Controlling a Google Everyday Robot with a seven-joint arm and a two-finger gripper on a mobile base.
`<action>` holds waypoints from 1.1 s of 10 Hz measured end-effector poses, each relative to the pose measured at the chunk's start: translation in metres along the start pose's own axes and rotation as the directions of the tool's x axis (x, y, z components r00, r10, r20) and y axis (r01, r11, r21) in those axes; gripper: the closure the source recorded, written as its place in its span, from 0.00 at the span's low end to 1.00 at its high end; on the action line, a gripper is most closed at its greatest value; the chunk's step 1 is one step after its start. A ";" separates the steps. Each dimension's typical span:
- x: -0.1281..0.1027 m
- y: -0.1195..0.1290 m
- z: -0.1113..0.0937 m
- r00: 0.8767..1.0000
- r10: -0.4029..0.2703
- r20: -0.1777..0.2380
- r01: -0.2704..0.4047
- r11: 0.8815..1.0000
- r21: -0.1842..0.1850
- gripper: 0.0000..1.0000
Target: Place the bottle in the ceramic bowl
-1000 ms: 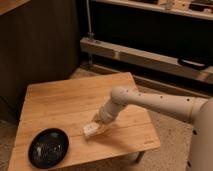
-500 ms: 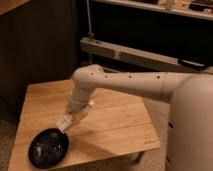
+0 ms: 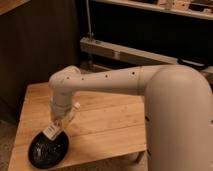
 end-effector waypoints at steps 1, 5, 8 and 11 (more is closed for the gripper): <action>-0.008 0.004 0.027 0.998 -0.037 -0.045 0.037 0.999 -0.010 1.00; -0.035 0.008 0.072 0.976 -0.147 -0.162 0.144 0.989 -0.031 0.92; -0.034 0.004 0.071 0.971 -0.169 -0.170 0.165 0.986 -0.035 0.61; -0.031 0.005 0.071 0.977 -0.155 -0.149 0.151 0.988 -0.040 0.49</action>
